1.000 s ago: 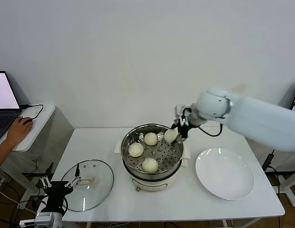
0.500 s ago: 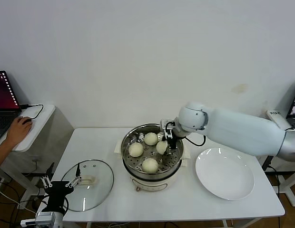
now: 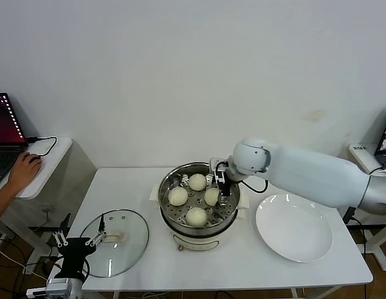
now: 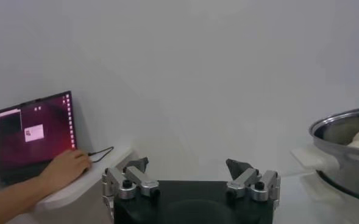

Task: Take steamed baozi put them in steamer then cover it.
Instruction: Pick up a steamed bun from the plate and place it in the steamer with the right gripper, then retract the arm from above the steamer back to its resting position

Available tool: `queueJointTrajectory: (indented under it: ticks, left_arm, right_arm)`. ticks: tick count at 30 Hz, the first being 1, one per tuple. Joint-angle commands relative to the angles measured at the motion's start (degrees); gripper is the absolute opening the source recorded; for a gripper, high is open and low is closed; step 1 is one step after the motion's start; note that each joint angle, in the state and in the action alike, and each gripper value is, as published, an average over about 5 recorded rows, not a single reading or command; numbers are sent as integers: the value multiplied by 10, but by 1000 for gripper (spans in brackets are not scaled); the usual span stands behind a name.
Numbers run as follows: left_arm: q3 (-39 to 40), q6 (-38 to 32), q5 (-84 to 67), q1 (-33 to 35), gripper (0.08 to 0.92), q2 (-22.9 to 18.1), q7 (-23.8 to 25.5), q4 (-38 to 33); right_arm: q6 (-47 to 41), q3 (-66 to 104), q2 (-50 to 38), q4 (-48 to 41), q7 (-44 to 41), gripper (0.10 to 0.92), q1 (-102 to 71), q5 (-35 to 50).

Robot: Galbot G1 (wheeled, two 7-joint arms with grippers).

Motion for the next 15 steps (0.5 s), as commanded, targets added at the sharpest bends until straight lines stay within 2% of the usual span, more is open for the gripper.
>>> queueJointTrajectory:
  ticks: [1, 8, 12, 15]
  left_arm:
    - [0, 0, -1, 0, 823, 0, 0, -1]
    - [1, 0, 1, 0, 823, 2, 1, 0]
    - [3, 0, 2, 1, 823, 0, 1, 0]
    - [7, -3, 2, 3, 823, -1, 3, 1]
  right_arm:
    - [13, 77, -89, 69, 32, 817, 0, 35]
    - [68, 180, -213, 160, 258, 823, -122, 139]
    - [121, 327, -261, 206, 371, 823, -299, 156]
    - [166, 491, -266, 231, 424, 822, -468, 152]
